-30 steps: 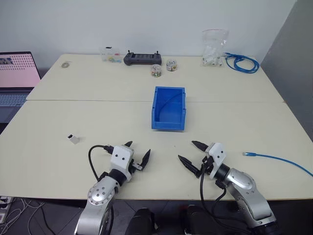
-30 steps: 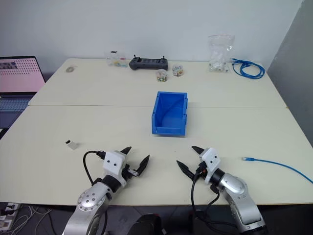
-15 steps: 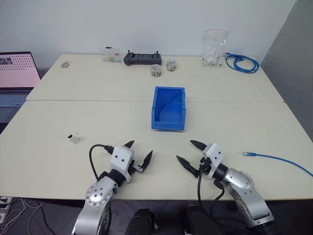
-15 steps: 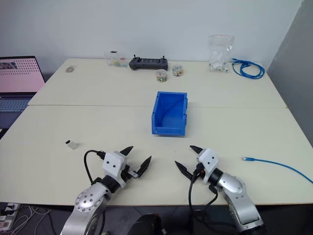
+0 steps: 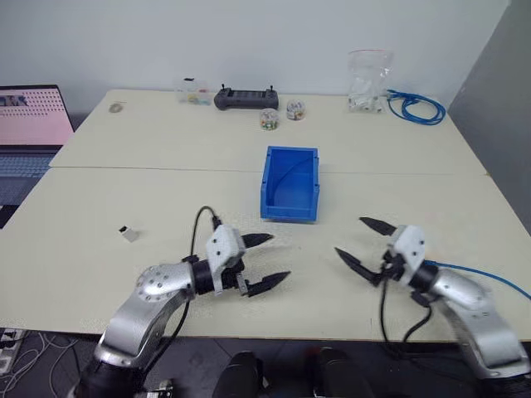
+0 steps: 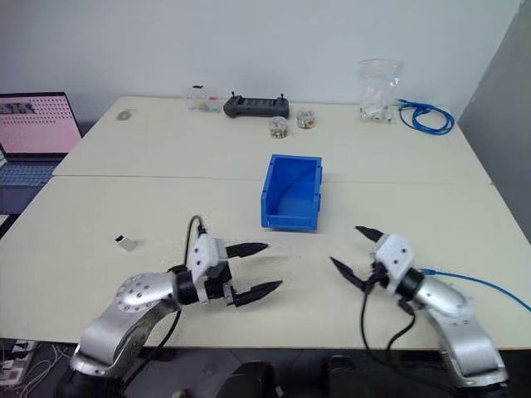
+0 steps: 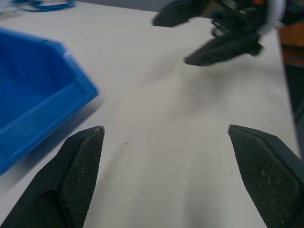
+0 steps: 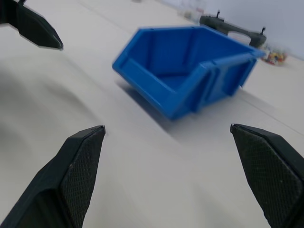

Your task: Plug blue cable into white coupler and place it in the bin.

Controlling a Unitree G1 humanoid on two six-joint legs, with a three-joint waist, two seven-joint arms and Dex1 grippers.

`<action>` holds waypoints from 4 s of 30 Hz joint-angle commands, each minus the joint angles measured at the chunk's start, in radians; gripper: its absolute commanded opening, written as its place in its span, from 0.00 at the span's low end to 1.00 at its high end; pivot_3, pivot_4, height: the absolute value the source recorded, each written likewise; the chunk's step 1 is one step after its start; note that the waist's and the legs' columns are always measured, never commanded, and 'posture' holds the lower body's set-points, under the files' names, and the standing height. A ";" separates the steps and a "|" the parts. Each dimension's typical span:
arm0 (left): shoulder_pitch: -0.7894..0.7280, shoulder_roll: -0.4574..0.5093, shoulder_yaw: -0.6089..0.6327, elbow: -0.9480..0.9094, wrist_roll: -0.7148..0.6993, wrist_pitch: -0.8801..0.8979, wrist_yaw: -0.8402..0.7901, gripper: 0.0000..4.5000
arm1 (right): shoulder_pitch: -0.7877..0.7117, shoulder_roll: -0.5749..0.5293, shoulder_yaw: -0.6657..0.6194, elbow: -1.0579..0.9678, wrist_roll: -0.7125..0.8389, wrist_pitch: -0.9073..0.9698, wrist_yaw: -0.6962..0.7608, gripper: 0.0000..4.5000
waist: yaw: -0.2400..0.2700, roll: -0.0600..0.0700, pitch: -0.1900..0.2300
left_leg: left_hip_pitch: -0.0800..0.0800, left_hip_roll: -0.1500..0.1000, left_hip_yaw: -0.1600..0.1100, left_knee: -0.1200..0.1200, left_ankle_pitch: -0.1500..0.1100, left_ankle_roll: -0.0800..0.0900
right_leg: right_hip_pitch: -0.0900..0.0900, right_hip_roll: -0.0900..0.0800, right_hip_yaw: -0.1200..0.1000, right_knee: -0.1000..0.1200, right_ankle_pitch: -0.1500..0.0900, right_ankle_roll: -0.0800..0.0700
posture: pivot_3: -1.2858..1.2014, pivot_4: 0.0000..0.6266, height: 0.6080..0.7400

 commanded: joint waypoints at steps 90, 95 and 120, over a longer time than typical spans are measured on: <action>0.125 0.244 0.182 0.179 0.134 -0.221 -0.140 1.00 | -0.883 0.256 0.533 0.633 -0.273 0.283 0.655 0.68 | -0.024 0.001 0.001 | 0.000 0.002 -0.001 0.000 0.000 0.000 | -0.003 -0.001 -0.001 0.001 0.004 -0.007 | 0.52 0.24 1.00; 0.091 0.189 0.101 0.188 0.165 -0.236 -0.152 1.00 | -0.606 0.082 0.381 0.162 -0.144 0.452 0.626 0.73 | -0.008 0.002 0.001 | -0.002 0.001 -0.003 0.000 0.000 0.000 | -0.002 -0.002 -0.003 0.001 0.004 -0.007 | 0.52 0.24 1.00; -0.063 0.163 -0.104 0.384 0.392 -0.155 -0.117 0.43 | -0.307 -0.066 0.153 -0.277 0.160 0.678 0.314 0.74 | -0.024 0.003 -0.001 | 0.001 0.002 -0.002 0.000 0.000 0.000 | 0.000 -0.001 -0.002 0.001 0.001 -0.001 | 0.52 0.24 1.00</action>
